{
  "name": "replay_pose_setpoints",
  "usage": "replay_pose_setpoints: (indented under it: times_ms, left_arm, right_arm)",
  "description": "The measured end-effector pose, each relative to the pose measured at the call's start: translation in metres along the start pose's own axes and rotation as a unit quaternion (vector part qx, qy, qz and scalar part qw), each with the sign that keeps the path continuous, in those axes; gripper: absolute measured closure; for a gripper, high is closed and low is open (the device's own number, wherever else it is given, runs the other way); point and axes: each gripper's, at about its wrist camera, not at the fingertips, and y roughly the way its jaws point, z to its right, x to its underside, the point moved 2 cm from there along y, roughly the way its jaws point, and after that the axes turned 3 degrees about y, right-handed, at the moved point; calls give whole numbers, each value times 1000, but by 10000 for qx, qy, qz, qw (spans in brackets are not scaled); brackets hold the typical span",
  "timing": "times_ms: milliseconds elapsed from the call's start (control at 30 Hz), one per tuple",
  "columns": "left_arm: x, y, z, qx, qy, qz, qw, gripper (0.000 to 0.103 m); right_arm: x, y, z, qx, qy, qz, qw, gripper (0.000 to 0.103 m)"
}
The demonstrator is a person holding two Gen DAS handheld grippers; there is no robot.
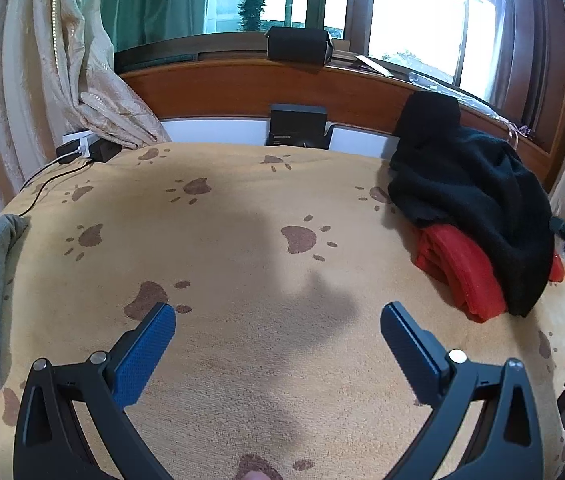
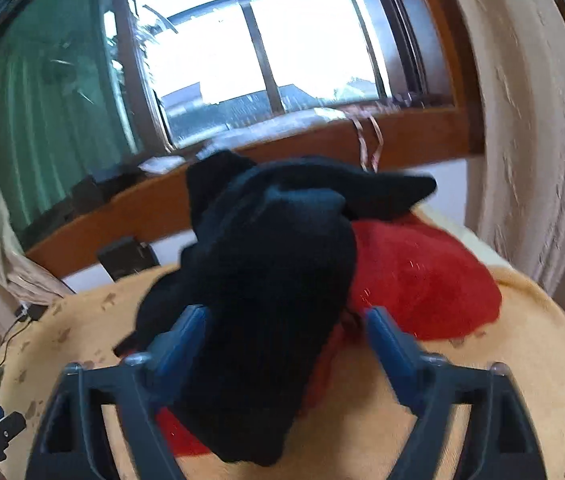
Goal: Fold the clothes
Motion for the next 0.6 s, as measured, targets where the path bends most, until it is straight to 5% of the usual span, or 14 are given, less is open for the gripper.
replay_pose_setpoints:
  times_ms: [333, 567, 600]
  left_arm:
    - [4, 0, 12, 78, 181, -50, 9998, 0]
    - [2, 2, 8, 60, 128, -64, 9999, 0]
    - [2, 2, 7, 66, 108, -65, 9999, 0]
  right_arm:
    - [-41, 33, 9, 195, 153, 107, 9996, 17]
    - [-56, 100, 27, 240, 553, -569, 9966, 18]
    - [-54, 106, 25, 184, 523, -676, 9962, 35]
